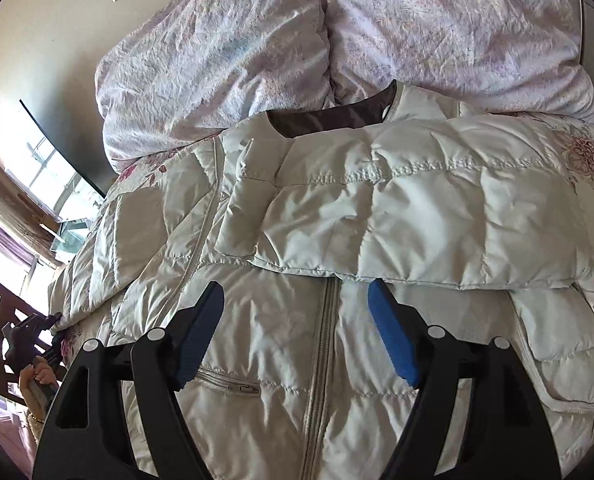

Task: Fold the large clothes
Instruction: 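Carry the held sleeve across the jacket body and release it, then grasp the other sleeve with the left gripper and fold it across the body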

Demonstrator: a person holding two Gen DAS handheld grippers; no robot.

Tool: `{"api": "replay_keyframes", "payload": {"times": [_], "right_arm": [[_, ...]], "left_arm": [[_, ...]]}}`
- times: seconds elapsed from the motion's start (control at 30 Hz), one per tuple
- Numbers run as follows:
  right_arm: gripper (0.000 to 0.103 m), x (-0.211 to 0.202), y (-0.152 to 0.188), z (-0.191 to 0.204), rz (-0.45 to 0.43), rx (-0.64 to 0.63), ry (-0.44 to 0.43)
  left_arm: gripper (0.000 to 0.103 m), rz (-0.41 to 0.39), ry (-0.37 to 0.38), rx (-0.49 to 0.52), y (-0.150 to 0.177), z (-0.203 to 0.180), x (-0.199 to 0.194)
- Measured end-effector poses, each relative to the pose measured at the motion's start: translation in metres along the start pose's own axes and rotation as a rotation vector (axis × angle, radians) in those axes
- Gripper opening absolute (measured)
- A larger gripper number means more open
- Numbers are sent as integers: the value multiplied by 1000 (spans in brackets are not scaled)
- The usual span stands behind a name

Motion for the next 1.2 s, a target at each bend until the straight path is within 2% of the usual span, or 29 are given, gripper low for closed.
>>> {"api": "replay_keyframes", "payload": {"times": [0.1,0.17,0.27,0.37,0.43,0.5,0.57,0.67,0.77,0.83,0.93,1.03,1.07,1.1,1.13,1.2], "right_arm": [[77,-4,1,-14,-5,14,6],[78,-8,1,-23,-10,21,12],[79,-13,1,-37,-21,28,19],[79,-17,0,-51,-35,38,27],[79,-20,0,-61,-45,52,35],[79,-23,0,-71,-55,68,42],[79,-25,0,-83,-62,83,56],[79,-28,0,-99,-67,105,79],[79,-32,-1,-118,-73,134,104],[79,-33,-3,-126,-79,145,120],[79,-34,-5,-136,-85,160,140],[79,-33,-7,-142,-92,168,157],[79,-33,-8,-142,-94,168,161],[79,-32,-9,-142,-96,167,163],[79,-32,-11,-141,-97,165,163],[79,-34,-15,-136,-112,152,166]], "left_arm": [[14,6,-8,90,-6,-19,-1],[13,-2,-11,181,-10,-45,-5],[12,-23,12,329,-8,-101,-11],[12,-19,73,497,15,-174,-15],[12,9,132,607,46,-223,-12],[12,61,207,724,93,-274,-6],[12,140,288,834,152,-316,4],[12,279,392,952,243,-353,21],[12,430,468,1011,325,-365,39],[12,524,488,1042,374,-363,51],[12,639,461,1121,442,-345,72],[15,710,412,1174,479,-319,92],[22,747,394,1190,489,-309,99],[35,785,379,1205,500,-299,103],[43,812,371,1212,504,-289,102],[74,855,397,1229,513,-283,91]]}}
Point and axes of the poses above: each gripper's, at about its wrist camera, not at the fingertips, and x roughly the way its jaws point, z to its left, y to its underside, the point moved 9 cm from there along x, roughly the way its jaws point, and after that the axes turned 11 degrees about y, right-handed, at the moved point
